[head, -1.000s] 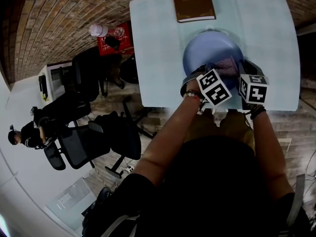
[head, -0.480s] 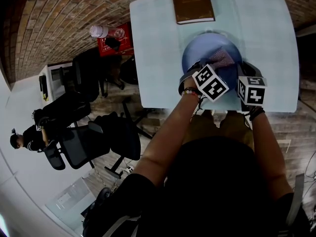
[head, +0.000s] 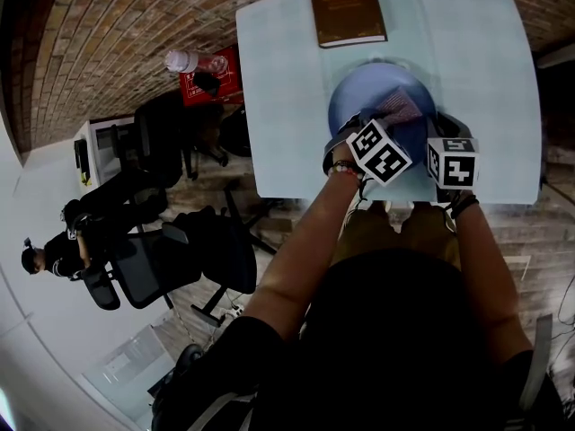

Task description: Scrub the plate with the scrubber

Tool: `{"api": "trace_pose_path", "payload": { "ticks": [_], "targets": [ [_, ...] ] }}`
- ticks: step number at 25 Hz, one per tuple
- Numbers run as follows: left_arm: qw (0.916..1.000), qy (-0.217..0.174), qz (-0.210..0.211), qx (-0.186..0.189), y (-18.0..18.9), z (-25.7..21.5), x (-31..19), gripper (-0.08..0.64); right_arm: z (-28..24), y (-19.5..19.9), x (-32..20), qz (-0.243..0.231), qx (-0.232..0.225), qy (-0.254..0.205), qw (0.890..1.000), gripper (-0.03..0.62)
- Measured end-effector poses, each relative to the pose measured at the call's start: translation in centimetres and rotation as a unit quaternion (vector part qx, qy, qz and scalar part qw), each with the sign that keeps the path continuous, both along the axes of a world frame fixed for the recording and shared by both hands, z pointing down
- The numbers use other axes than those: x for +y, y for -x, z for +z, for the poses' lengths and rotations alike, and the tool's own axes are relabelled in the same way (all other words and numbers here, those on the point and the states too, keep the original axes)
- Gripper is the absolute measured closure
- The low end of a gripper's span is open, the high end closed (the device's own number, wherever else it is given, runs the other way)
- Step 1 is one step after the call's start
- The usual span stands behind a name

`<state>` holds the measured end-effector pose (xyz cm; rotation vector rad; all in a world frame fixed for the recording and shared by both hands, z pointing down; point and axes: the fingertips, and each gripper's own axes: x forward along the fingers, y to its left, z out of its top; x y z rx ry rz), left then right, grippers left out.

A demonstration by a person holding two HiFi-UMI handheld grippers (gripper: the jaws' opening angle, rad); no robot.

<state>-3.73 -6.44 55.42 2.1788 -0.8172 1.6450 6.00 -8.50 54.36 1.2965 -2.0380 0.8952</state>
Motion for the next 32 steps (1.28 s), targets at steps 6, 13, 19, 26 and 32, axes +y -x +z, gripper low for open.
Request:
{"api": "trace_pose_path", "payload": {
  "ticks": [6, 13, 19, 26, 32],
  "targets": [
    [0.9999, -0.006, -0.01, -0.007, -0.2, 0.2, 0.0, 0.483, 0.2, -0.2, 0.1, -0.005, -0.002, 0.012, 1.0, 0.528],
    [0.9993, -0.01, -0.034, -0.01, -0.4, 0.1, -0.1, 0.483, 0.0, -0.2, 0.1, -0.027, -0.006, 0.016, 0.999, 0.528],
    [0.9981, -0.02, -0.055, -0.021, -0.5, 0.1, -0.1, 0.483, -0.3, 0.0, 0.5, -0.075, -0.003, 0.006, 0.997, 0.52],
    [0.9961, -0.048, -0.072, -0.017, -0.7, 0.1, -0.3, 0.483, -0.4, -0.3, 0.6, -0.099, 0.001, -0.001, 0.995, 0.506],
    [0.9941, -0.086, -0.062, -0.023, -0.4, -0.5, 0.1, 0.485, -2.2, -0.7, 1.2, -0.12, 0.031, -0.04, 0.992, 0.497]
  ]
}}
